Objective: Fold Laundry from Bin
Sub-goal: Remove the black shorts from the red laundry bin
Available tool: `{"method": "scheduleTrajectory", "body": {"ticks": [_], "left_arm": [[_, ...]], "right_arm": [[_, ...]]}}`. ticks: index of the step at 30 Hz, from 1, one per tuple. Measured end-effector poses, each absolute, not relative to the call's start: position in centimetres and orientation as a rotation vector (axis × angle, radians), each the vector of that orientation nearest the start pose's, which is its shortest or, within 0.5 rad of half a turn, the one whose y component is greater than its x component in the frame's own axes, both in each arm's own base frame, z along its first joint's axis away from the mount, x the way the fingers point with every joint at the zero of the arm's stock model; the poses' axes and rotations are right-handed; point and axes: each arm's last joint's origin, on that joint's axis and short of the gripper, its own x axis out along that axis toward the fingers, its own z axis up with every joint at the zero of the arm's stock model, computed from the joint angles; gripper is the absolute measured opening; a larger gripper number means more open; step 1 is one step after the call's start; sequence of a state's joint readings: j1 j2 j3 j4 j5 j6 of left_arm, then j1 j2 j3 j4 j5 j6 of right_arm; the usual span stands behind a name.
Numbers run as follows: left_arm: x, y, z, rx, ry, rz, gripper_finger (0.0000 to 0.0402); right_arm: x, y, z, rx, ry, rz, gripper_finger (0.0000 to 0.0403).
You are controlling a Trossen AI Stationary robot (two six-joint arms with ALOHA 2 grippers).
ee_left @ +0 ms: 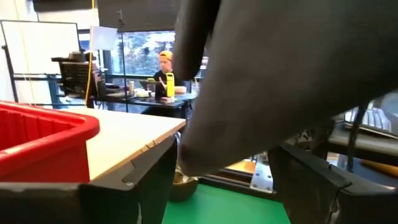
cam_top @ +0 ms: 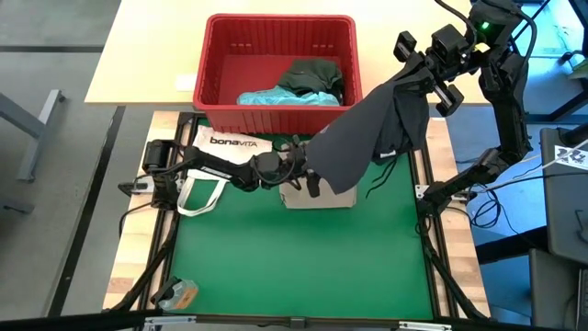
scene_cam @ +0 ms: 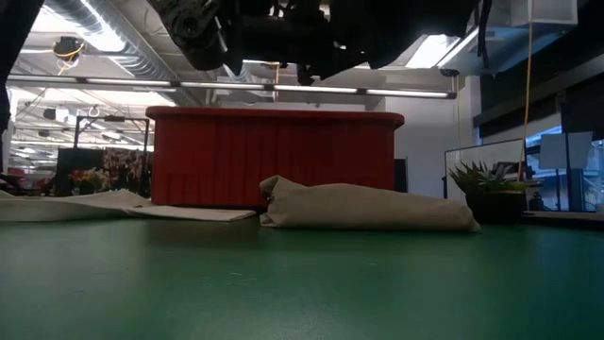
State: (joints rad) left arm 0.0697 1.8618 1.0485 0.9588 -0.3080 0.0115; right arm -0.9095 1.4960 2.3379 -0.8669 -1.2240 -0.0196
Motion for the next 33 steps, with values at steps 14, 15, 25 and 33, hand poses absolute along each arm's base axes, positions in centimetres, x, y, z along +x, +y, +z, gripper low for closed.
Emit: {"method": "scheduleTrajectory", "body": {"ticks": [14,15,25,33], "left_arm": [[40.0,4.0,23.6,0.02,-0.159,0.375,0.0048],[39.9,3.8,23.7,0.02,-0.156,0.375,0.0025],[37.3,0.6,26.6,0.228,0.111,0.568,0.0003],[34.2,-1.6,28.2,0.307,0.304,0.709,0.0001]], "right_arm": [[14.2,-13.9,58.1,0.053,0.043,0.313,0.0003],[14.3,-13.9,58.0,0.059,0.05,0.314,0.0003],[13.9,-13.4,55.2,0.02,0.181,0.306,0.0001],[14.6,-14.3,52.3,0.063,0.241,0.386,0.0001]]}}
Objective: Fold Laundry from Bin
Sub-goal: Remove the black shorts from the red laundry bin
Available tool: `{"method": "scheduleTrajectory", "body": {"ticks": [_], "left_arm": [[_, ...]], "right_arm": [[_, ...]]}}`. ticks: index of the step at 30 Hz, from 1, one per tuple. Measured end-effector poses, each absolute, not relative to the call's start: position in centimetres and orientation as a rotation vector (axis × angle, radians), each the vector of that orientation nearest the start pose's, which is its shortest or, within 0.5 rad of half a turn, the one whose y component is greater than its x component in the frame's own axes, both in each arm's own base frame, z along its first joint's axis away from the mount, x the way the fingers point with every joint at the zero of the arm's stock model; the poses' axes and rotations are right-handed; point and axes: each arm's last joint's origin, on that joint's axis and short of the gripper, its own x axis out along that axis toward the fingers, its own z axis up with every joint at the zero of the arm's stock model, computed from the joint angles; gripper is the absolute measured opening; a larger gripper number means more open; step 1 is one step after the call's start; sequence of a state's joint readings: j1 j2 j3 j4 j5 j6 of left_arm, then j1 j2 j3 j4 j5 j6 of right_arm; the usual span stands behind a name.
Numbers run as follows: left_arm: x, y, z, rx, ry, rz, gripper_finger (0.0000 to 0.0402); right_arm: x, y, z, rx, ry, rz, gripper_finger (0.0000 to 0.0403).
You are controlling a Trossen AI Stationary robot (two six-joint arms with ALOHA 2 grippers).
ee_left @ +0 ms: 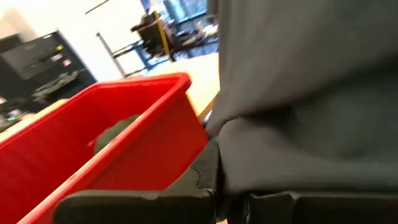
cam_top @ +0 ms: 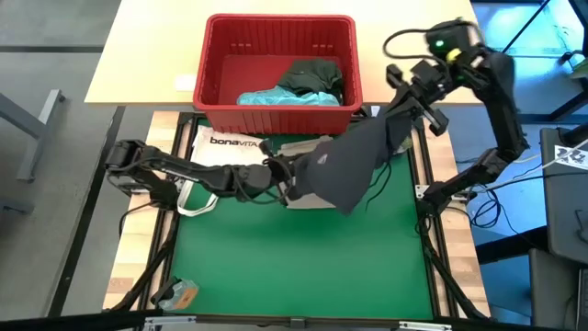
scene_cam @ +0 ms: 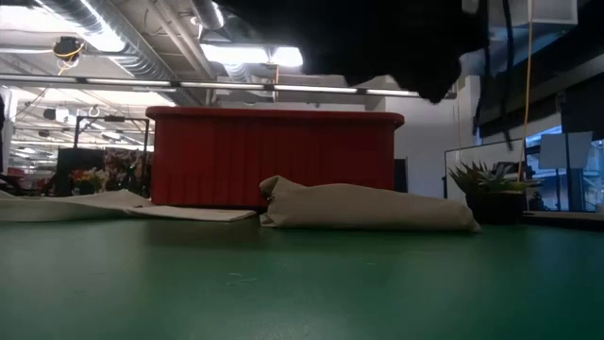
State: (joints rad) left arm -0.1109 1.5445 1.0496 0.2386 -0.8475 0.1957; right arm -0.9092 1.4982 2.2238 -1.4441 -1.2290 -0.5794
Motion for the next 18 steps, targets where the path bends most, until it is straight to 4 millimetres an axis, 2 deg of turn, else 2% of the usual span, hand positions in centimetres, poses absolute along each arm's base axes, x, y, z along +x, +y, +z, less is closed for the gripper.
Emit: {"method": "scheduleTrajectory", "body": {"ticks": [10,14,18], "left_arm": [[30.4,-3.9,28.3,0.304,0.477,0.739,0.0],[29.3,-4.5,27.6,0.307,0.557,0.722,0.0],[28.6,-5.0,26.9,0.305,0.628,0.7,0.0]], "right_arm": [[17.7,-18.2,43.6,0.283,0.36,0.436,0.0001],[18.5,-19.4,40.4,0.313,0.377,0.435,0.0001],[19.2,-20.2,38.1,0.301,0.375,0.431,0.0001]]}}
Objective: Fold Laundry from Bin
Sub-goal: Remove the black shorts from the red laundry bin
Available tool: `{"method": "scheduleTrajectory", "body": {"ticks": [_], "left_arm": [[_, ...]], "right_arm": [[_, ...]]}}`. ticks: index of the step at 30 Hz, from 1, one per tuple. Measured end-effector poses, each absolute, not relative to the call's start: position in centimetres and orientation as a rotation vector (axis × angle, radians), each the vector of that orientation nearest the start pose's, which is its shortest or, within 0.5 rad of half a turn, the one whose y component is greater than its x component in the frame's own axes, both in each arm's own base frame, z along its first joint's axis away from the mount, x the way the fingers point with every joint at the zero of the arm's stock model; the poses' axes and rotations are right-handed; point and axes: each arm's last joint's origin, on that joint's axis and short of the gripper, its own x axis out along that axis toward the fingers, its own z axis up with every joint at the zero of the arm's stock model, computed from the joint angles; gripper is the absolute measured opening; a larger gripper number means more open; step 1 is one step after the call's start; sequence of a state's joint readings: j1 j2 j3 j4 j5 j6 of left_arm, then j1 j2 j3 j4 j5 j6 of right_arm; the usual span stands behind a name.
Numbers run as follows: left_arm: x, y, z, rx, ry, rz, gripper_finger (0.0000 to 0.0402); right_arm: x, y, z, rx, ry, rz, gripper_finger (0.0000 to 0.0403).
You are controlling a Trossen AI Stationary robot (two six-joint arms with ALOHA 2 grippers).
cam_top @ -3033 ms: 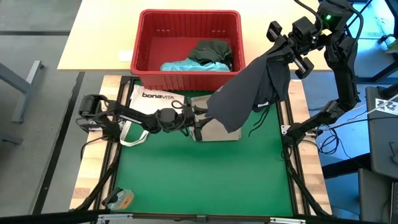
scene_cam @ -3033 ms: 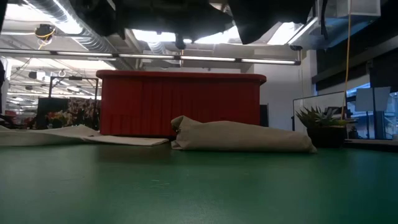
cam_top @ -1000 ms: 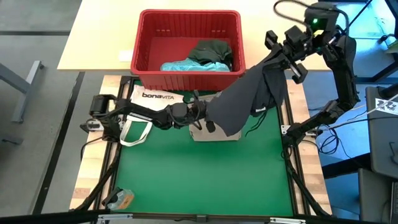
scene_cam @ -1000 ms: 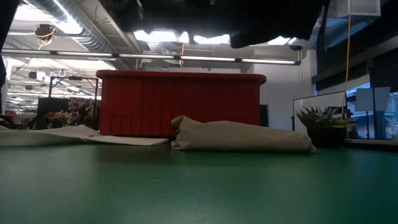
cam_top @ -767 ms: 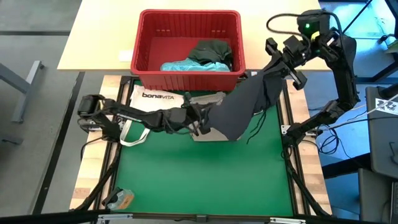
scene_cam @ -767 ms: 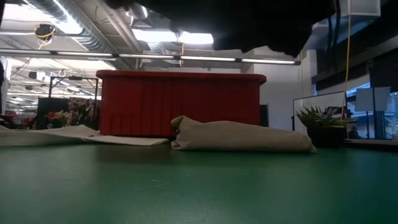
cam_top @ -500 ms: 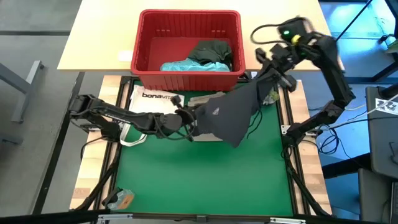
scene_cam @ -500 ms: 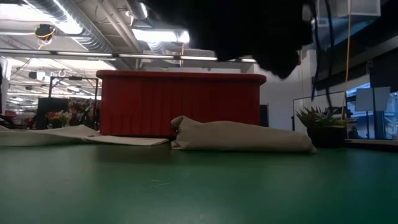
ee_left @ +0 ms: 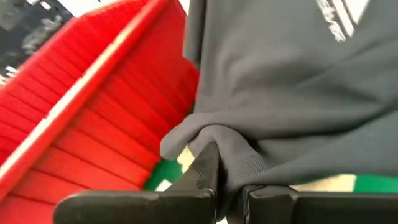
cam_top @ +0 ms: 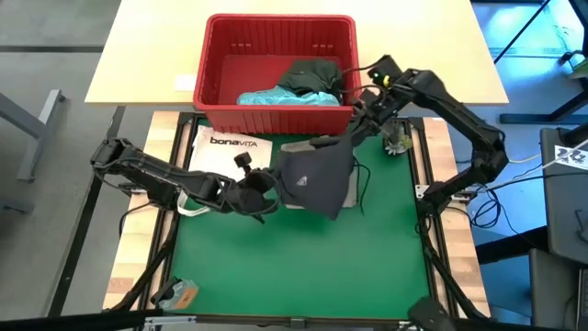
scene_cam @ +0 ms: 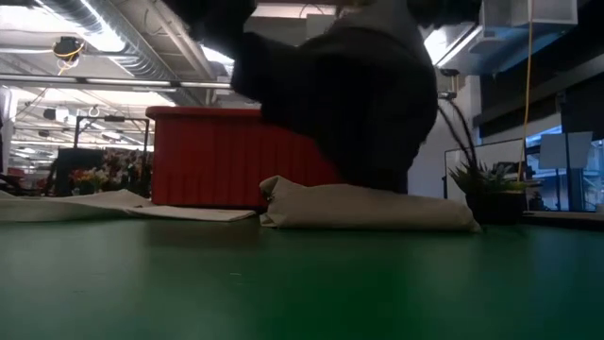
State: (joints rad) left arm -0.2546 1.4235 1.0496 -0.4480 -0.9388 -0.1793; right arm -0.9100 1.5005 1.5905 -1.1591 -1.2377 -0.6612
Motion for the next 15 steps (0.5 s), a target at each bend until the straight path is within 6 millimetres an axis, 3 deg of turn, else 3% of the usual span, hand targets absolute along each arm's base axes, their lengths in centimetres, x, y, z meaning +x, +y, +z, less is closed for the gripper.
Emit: {"method": "scheduleTrajectory", "body": {"ticks": [10,15], "left_arm": [[27.3,-5.5,25.4,0.117,0.811,0.563,0.0],[26.9,-5.8,25.0,0.001,0.898,0.476,0.0]], "right_arm": [[20.3,-21.9,34.2,0.283,0.473,0.254,0.0002],[20.4,-22.3,32.9,0.3,0.519,0.183,0.0025]]}}
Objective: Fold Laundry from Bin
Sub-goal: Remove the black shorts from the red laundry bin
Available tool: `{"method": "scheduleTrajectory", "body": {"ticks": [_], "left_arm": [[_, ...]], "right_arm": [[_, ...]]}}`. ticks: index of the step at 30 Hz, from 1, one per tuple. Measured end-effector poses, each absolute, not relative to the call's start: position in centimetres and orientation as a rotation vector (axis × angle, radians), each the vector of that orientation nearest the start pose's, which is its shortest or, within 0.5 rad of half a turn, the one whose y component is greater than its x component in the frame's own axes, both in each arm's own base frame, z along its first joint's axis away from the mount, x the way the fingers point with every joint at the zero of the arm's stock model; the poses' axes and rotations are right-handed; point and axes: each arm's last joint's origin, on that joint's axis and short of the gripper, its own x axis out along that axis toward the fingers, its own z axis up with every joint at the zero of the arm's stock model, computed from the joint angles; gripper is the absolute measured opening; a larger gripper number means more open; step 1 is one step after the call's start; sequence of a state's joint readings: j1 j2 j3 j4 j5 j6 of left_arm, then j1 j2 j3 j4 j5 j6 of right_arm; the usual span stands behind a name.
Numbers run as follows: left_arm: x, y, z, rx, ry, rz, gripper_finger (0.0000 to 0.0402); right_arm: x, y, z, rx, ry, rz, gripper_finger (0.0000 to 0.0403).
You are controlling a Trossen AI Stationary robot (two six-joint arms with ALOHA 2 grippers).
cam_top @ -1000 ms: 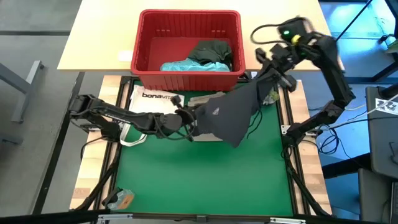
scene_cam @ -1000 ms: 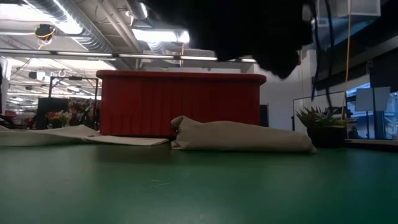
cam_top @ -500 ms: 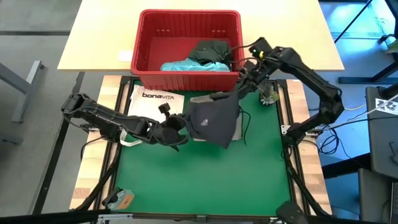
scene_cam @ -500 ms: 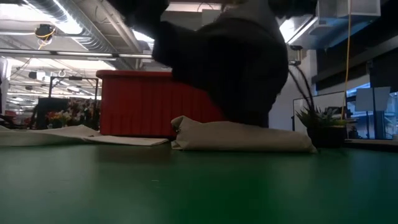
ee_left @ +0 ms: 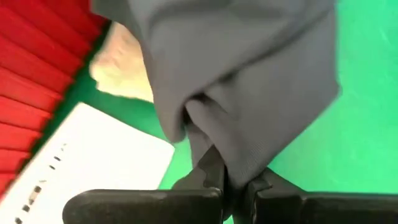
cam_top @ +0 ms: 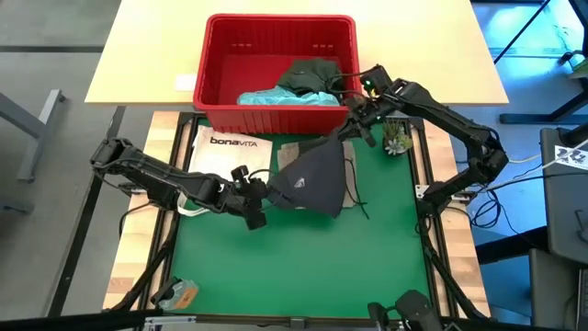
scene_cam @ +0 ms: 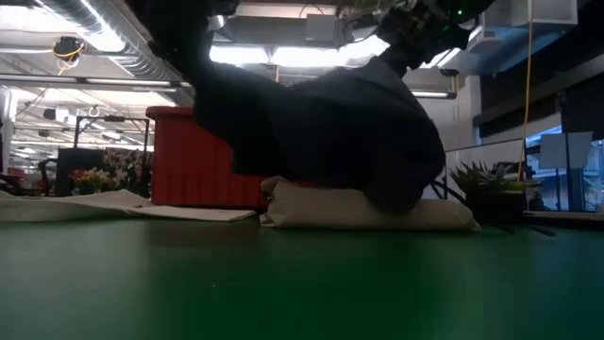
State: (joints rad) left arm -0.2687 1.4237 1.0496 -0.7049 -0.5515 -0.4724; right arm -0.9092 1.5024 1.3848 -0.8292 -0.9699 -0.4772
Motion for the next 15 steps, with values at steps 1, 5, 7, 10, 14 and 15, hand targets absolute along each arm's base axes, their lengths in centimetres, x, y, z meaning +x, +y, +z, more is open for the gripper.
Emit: {"method": "scheduleTrajectory", "body": {"ticks": [1,5,7,10,14,15], "left_arm": [[26.8,-5.9,24.9,-0.014,0.911,0.462,0.0],[26.6,-6.2,24.7,-0.039,0.944,0.426,0.0],[26.6,-6.4,24.7,-0.042,0.95,0.414,0.0],[26.6,-6.4,24.7,-0.047,0.956,0.403,0.0],[26.5,-6.5,24.6,-0.052,0.969,0.395,0.0],[26.4,-6.4,24.6,-0.049,0.976,0.397,0.0]], "right_arm": [[20.4,-22.3,32.8,0.301,0.52,0.182,0.0032],[20.6,-22.2,32.7,0.297,0.523,0.184,0.0076],[20.9,-22.0,32.7,0.284,0.535,0.182,0.0104],[21.6,-21.5,32.6,0.246,0.575,0.153,0.015],[22.7,-20.6,32.7,0.179,0.673,0.075,0.0202],[22.9,-20.4,33.1,0.166,0.684,0.064,0.0212]]}}
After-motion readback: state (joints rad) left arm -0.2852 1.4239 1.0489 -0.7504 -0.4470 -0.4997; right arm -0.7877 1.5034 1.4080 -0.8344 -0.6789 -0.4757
